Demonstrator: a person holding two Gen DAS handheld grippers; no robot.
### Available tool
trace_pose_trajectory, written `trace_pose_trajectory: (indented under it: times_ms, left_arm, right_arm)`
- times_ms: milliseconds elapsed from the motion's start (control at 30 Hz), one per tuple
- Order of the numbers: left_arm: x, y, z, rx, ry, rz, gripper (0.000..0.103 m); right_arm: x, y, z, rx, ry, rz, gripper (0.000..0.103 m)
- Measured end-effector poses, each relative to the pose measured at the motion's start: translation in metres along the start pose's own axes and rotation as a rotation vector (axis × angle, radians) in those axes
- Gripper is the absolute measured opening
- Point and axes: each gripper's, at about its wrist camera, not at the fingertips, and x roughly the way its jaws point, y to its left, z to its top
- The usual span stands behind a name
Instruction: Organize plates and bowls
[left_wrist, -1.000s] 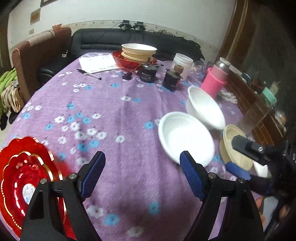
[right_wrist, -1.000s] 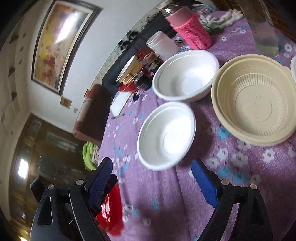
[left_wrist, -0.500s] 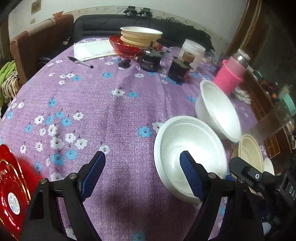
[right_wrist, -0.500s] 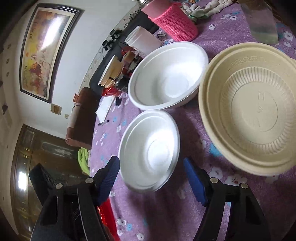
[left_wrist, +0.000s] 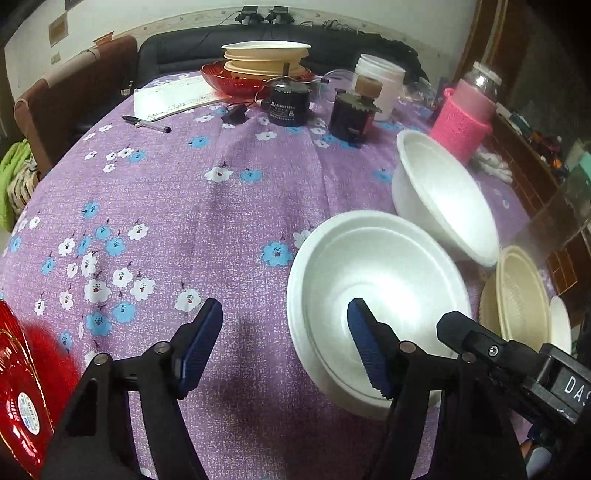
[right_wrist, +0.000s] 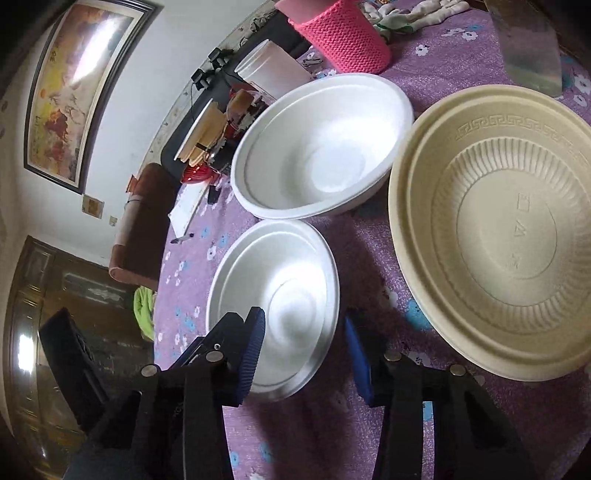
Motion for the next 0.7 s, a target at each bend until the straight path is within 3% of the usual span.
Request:
trace_pose_trajectory:
  times_ms: [67,133,267,533,700]
  left_arm:
    - [0.001,-0.002,-0.001,0.013,0.001,0.01,0.063]
    - [0.003,-0.002,-0.001,0.019,0.011,0.016,0.048]
    - [0.006,-0.005,-0.004,0.041,0.02,0.029,0.039]
    - [0.009,-0.011,-0.009,0.077,0.042,0.023,0.017]
    - [0.007,-0.011,-0.01,0.083,0.04,0.018,0.017]
  right_arm:
    - [0.002,-0.001,-0.001,-0.001,0.006,-0.01,0.041]
    - [0.005,-0.001,-0.002,-0.009,0.015,-0.022,0.034]
    - [0.008,-0.002,-0.004,-0.018,0.029,-0.046,0.016]
    - [0.009,0.001,-0.007,-0.042,0.041,-0.063,0.01]
    - [0.009,0.003,-0.007,-0.052,0.047,-0.065,0.009]
